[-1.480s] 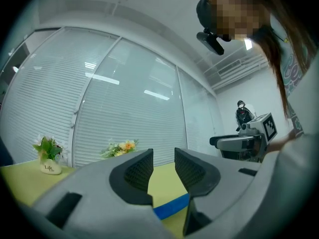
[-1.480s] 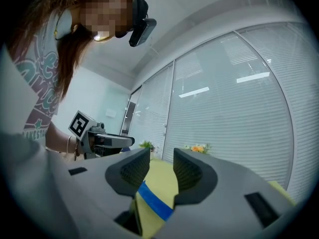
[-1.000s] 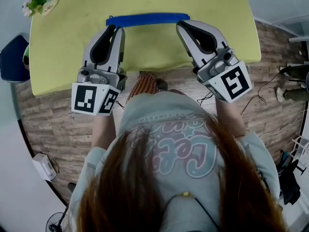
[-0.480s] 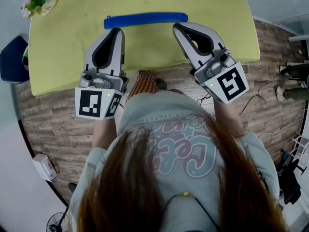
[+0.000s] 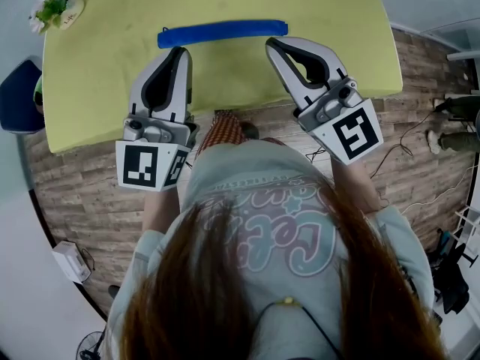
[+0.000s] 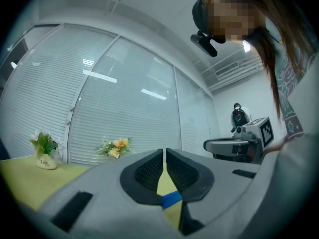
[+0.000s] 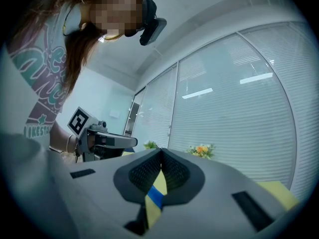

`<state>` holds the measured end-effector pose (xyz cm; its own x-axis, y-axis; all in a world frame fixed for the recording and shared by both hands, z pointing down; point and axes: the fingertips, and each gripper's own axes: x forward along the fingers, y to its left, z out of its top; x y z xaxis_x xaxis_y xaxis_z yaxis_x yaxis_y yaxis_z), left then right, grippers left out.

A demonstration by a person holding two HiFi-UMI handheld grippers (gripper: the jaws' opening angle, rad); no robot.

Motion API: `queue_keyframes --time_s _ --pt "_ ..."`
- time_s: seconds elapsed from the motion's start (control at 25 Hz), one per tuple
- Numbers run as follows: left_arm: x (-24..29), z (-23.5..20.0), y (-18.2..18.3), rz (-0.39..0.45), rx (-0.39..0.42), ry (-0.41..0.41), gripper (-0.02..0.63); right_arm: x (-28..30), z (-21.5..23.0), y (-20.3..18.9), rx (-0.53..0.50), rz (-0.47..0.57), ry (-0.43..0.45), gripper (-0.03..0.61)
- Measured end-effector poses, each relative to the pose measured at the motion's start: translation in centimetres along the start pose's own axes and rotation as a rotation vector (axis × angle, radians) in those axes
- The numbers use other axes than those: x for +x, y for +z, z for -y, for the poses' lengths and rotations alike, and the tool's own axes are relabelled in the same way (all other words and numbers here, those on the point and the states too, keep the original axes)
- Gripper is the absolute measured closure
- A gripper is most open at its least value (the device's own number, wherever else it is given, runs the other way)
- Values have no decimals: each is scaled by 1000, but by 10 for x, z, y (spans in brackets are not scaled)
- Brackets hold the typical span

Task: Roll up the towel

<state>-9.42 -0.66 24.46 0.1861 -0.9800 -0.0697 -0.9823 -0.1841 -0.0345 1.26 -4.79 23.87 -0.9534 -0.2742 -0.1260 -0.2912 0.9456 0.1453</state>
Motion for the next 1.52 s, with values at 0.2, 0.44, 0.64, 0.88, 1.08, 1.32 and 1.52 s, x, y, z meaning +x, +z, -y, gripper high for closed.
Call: queue_keyframes --time_s 0.2,0.44,0.64,0.88,1.08,1.32,1.52 --pt "-1 0 0 0 -4 2 588 1 1 -1 0 1 -2 574" --pt "-6 -1 1 5 -3 3 588 0 0 -1 -34 -11 -9 574" --pt "-7 -5 1 8 2 14 588 0 -2 -3 -104 -33 -5 574" --pt "-7 -6 5 15 7 18 588 -1 -2 -6 -100 -42 -3 574" --pt "-6 -5 6 12 13 15 588 0 -1 -2 -106 -35 -6 574" --pt "-6 -4 5 18 15 12 588 -1 0 -3 -100 -30 -15 574" --pt "-5 -4 5 19 12 15 588 -2 1 -3 -99 -33 -17 574"
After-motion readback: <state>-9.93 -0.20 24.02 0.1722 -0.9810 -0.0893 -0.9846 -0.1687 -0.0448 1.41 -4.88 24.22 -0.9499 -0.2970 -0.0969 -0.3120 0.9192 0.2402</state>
